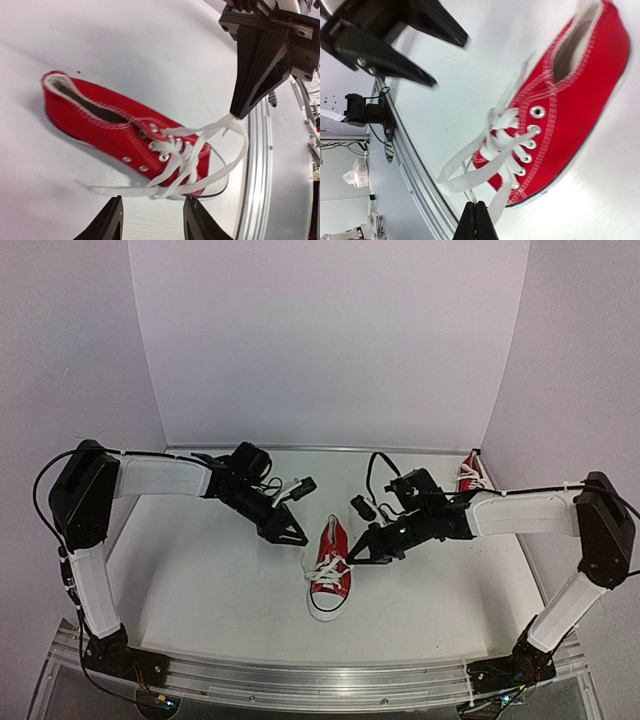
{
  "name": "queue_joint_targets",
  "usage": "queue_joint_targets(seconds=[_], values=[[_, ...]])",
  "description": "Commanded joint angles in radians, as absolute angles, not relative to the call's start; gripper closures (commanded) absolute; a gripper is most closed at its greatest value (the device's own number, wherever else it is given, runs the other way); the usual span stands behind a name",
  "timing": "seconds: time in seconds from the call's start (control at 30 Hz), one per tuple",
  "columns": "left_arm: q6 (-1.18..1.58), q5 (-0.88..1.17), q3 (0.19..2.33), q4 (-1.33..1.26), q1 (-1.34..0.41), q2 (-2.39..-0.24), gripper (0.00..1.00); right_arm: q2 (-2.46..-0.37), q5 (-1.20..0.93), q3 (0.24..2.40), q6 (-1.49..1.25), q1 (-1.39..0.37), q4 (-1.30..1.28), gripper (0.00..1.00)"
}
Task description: Tie the shoes
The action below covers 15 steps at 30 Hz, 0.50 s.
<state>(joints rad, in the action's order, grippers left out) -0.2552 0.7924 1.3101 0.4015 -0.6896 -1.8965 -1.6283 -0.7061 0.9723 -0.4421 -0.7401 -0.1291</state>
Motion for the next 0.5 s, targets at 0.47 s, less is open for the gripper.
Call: queue_joint_targets(seconds=[0.47], values=[[-0.448,0.650,1.233,0.383,-0.662,-1.867,0.51,-1.528,-0.570,0.927,-0.447,-0.709,-0.261,1.00]])
